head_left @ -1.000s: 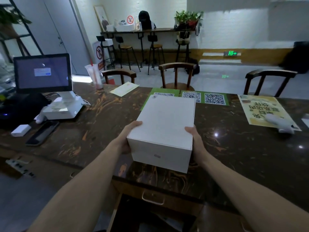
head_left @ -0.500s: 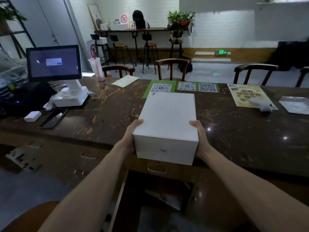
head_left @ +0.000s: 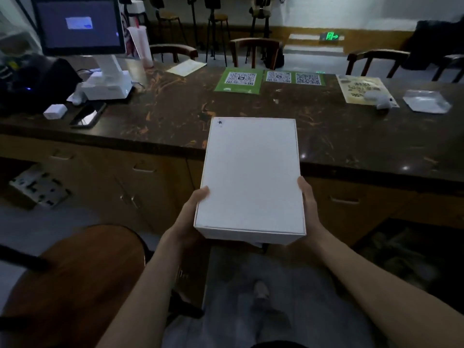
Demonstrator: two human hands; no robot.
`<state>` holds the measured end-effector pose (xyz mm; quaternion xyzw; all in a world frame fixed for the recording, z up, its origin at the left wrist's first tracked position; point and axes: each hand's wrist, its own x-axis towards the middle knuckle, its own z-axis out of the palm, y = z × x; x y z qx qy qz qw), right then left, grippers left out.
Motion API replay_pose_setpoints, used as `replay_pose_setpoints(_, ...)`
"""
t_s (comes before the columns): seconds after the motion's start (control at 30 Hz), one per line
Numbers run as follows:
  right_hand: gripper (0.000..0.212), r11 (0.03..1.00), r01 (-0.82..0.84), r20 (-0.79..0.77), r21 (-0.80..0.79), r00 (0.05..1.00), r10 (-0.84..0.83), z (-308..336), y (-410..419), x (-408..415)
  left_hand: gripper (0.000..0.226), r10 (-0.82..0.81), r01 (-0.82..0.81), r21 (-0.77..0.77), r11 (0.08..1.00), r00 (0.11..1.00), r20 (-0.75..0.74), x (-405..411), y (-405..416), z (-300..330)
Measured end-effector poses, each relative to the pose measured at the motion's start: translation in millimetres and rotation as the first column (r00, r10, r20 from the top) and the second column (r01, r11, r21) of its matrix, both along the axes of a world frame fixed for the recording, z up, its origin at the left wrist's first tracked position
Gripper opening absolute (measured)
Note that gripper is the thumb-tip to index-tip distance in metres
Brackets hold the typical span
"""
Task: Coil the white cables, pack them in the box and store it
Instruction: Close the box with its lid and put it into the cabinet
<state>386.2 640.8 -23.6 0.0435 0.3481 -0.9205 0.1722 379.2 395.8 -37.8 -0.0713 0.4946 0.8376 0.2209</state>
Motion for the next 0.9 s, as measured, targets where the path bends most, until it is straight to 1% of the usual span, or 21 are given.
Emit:
replay_pose_setpoints(0.07,0.049,0.998,-0.024,0.036,0.05,0.999,0.022,-14,-3,12,0.073,0.062,-0.063,0.024,0.998,0.998,0.013,20,-8,-14)
replay_pose_setpoints(0.1,0.05,0.995,-0.023,0.058,0.094,0.998,0.017,-23,-4,15,0.077,0.099,-0.101,0.043,0.994,0.994,0.039,30,-11,-19)
replay_pose_setpoints(0.13,0.049,0.989,-0.014,0.079,0.146,0.997,0.002,-33,-5,17,0.072,0.131,-0.136,0.067,0.989,0.989,0.069,39,-15,-27)
replay_pose_setpoints(0.2,0.048,0.973,-0.05,0.125,0.227,0.992,0.022,-54,-11,22,0.055,0.165,-0.183,0.116,0.976,0.975,0.148,55,-17,-42)
replay_pose_setpoints(0.27,0.051,0.956,-0.07,0.175,0.286,0.984,0.019,-75,-13,29,0.048,0.182,-0.218,0.147,0.965,0.957,0.225,69,-16,-60)
replay_pose_setpoints(0.33,0.049,0.954,-0.122,0.245,0.273,0.968,0.053,-89,-15,35,0.049,0.194,-0.244,0.145,0.959,0.936,0.293,80,-14,-78)
replay_pose_setpoints(0.4,0.044,0.964,-0.167,0.317,0.206,0.944,0.096,-104,-12,36,0.05,0.186,-0.248,0.136,0.959,0.916,0.356,84,-8,-95)
replay_pose_setpoints(0.47,0.048,0.971,-0.163,0.382,0.172,0.92,0.087,-123,-6,35,0.044,0.196,-0.267,0.13,0.955,0.894,0.403,82,-3,-114)
replay_pose_setpoints(0.53,0.061,0.973,-0.151,0.423,0.176,0.904,0.063,-144,-3,29,0.044,0.204,-0.275,0.1,0.956,0.872,0.445,76,2,-136)
replay_pose_setpoints(0.57,0.062,0.971,-0.152,0.452,0.187,0.89,0.052,-155,-1,24,0.046,0.197,-0.265,0.087,0.96,0.866,0.46,70,4,-148)
replay_pose_setpoints(0.67,0.054,0.968,-0.15,0.554,0.204,0.832,0.012,-203,11,8,0.045,0.202,-0.241,0.016,0.97,0.847,0.492,52,11,-187)
replay_pose_setpoints(0.73,0.059,0.963,-0.145,0.59,0.227,0.807,-0.017,-232,18,2,0.045,0.196,-0.208,-0.031,0.978,0.847,0.494,40,15,-215)
replay_pose_setpoints(0.77,0.063,0.956,-0.16,0.613,0.244,0.789,-0.025,-244,19,0,0.048,0.202,-0.197,-0.062,0.978,0.847,0.492,34,15,-233)
replay_pose_setpoints(0.87,0.061,0.926,-0.241,0.688,0.291,0.725,-0.027,-286,29,-7,0.062,0.239,-0.175,-0.176,0.969,0.85,0.469,16,16,-277)
replay_pose_setpoints(0.9,0.065,0.91,-0.288,0.715,0.298,0.699,-0.013,-303,33,-10,0.068,0.243,-0.167,-0.199,0.966,0.85,0.468,9,17,-290)
